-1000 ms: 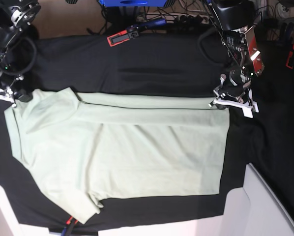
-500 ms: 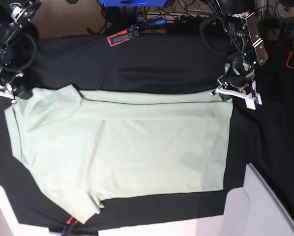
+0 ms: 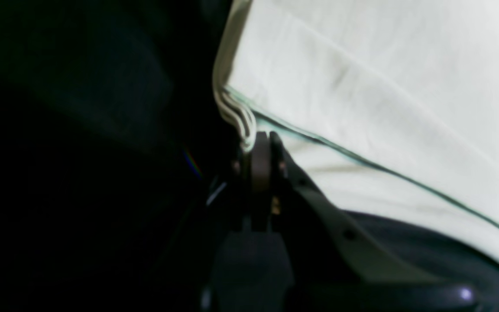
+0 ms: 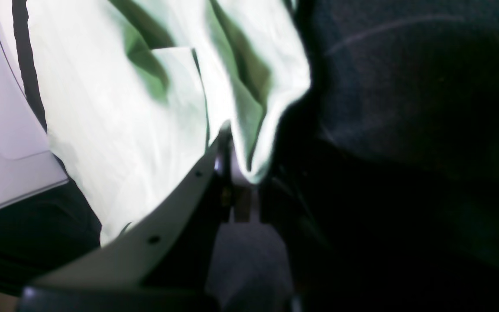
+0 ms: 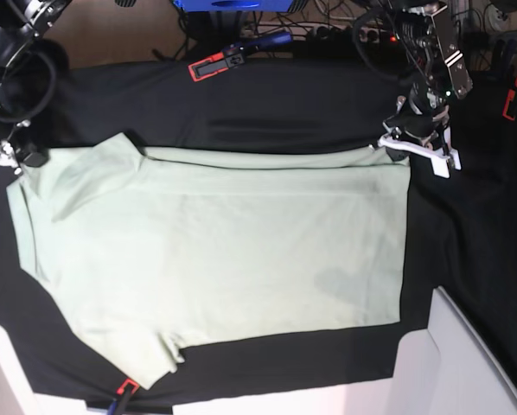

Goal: Fold the T-shirt properly
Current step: 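Pull the folded edge back toward the collar, flattening the shirt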

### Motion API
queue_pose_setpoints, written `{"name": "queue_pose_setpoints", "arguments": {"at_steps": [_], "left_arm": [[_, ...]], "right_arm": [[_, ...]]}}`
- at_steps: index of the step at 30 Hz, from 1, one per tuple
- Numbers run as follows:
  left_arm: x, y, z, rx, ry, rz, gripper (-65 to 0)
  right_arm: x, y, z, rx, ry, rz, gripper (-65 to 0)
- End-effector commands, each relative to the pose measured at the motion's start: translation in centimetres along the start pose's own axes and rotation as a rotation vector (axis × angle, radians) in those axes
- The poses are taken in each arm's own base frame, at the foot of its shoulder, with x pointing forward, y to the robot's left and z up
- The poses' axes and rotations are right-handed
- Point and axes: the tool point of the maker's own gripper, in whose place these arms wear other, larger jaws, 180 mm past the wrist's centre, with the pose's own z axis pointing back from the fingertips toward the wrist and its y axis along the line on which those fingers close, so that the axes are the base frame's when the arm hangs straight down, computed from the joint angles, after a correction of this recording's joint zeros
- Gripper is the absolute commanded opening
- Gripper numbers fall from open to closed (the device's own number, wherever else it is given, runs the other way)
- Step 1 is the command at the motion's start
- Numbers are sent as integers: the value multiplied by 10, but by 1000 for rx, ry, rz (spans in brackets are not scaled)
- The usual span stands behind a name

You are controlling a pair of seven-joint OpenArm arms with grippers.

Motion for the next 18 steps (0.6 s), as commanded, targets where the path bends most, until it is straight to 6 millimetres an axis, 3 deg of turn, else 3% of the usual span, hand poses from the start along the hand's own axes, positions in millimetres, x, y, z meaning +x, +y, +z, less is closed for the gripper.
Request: {"name": "queue_pose_setpoints", "arguments": {"at_steps": [1,7,18], "left_arm": [[11,4,7,9,-37,-21,-650],[15,7,25,16,-64,-57,-650],[-15,28,38,58,-1,-65,-650]], "right_arm": [[13,0,8,2,-30,18,-650],[1,-16,14,-29,-10,15,-650],[-19,-42,29,-53,5,-20,-650]]}}
